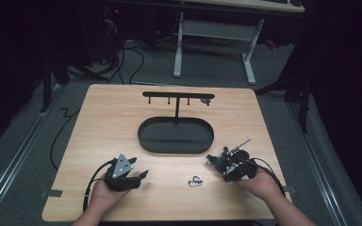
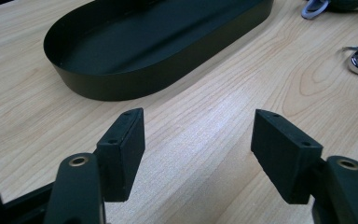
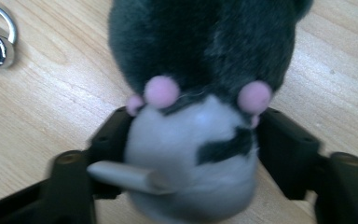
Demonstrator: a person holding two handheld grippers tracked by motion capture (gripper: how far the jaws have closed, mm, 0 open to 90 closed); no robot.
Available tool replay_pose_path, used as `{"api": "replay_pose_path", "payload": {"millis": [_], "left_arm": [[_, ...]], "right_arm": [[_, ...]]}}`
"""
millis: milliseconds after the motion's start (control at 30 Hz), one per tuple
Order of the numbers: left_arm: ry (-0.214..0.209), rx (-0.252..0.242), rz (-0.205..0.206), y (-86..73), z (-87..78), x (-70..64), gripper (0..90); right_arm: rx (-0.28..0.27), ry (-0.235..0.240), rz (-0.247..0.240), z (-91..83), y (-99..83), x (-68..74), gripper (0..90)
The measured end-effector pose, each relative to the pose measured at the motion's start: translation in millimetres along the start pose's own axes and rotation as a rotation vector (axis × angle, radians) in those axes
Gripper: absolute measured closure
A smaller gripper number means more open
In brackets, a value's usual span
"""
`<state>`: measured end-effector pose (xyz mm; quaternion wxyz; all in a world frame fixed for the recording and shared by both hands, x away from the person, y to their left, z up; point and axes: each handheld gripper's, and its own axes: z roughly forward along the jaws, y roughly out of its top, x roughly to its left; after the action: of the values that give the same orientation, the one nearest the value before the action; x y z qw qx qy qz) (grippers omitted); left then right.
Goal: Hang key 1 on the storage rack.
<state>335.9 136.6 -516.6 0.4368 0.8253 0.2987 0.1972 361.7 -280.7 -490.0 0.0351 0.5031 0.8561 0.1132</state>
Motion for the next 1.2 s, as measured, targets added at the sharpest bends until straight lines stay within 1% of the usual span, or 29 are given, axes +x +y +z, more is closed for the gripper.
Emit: {"api": "replay_pose_path", "payload": {"millis": [33, 100, 167, 200, 233, 267, 300, 333, 600, 633, 667, 833, 1067, 1133, 1200], "left_arm": [[0.000, 0.000, 0.000, 0.0, -0.1, 0.1, 35.7], [0.000, -0.001, -0.001, 0.0, -0.3, 0.4, 35.7], [0.001, -0.001, -0.001, 0.0, -0.5, 0.6, 35.7], [0.002, -0.001, -0.001, -0.1, -0.5, 0.7, 35.7], [0.002, -0.001, -0.001, -0.1, -0.5, 0.8, 35.7], [0.002, 0.000, -0.001, -0.2, -0.4, 0.8, 35.7], [0.003, -0.001, -0.001, -0.3, -0.3, 0.8, 35.7], [0.004, -0.001, -0.001, -0.3, -0.2, 0.9, 35.7], [0.006, -0.002, -0.001, -0.4, -0.1, 0.7, 35.7], [0.006, -0.002, -0.001, -0.4, -0.1, 0.7, 35.8], [0.005, -0.002, -0.001, -0.4, 0.0, 0.7, 35.7], [0.002, -0.003, -0.004, -0.6, 0.4, 0.4, 35.7], [0.000, -0.006, -0.004, -0.5, -1.0, 0.3, 35.7], [-0.003, -0.012, -0.007, -0.4, -2.2, -0.2, 35.7], [-0.001, -0.020, -0.006, -0.3, -3.1, -0.3, 35.7]], "right_arm": [[0.000, 0.000, 0.000, 0.0, 0.0, 0.0, 39.3], [0.006, -0.003, -0.005, -0.5, 0.3, 0.0, 44.3], [0.002, -0.002, -0.013, -2.3, 0.0, 1.6, 46.7], [0.005, -0.005, -0.002, -3.5, 0.2, 2.3, 47.2], [0.001, 0.000, -0.003, -5.6, 0.8, 1.9, 47.5], [-0.012, 0.014, 0.000, -9.8, 1.5, 1.3, 47.8], [-0.012, 0.014, 0.000, -9.8, 1.5, 1.3, 47.8], [-0.012, 0.020, 0.007, -12.8, 2.3, 1.3, 47.8], [-0.038, 0.019, 0.006, -36.9, 8.2, -0.3, 47.8], [-0.044, 0.018, -0.001, -38.5, 8.7, -0.8, 47.8], [-0.045, 0.017, 0.004, -41.7, 9.7, -0.1, 47.8], [-0.043, 0.020, 0.006, -46.7, 12.0, 0.5, 47.8], [-0.054, 0.027, 0.009, -53.4, 16.6, -1.1, 47.7], [-0.058, 0.025, 0.023, -55.6, 18.4, -1.4, 47.7], [-0.066, 0.030, 0.022, -57.8, 20.6, -2.1, 47.7]]}}
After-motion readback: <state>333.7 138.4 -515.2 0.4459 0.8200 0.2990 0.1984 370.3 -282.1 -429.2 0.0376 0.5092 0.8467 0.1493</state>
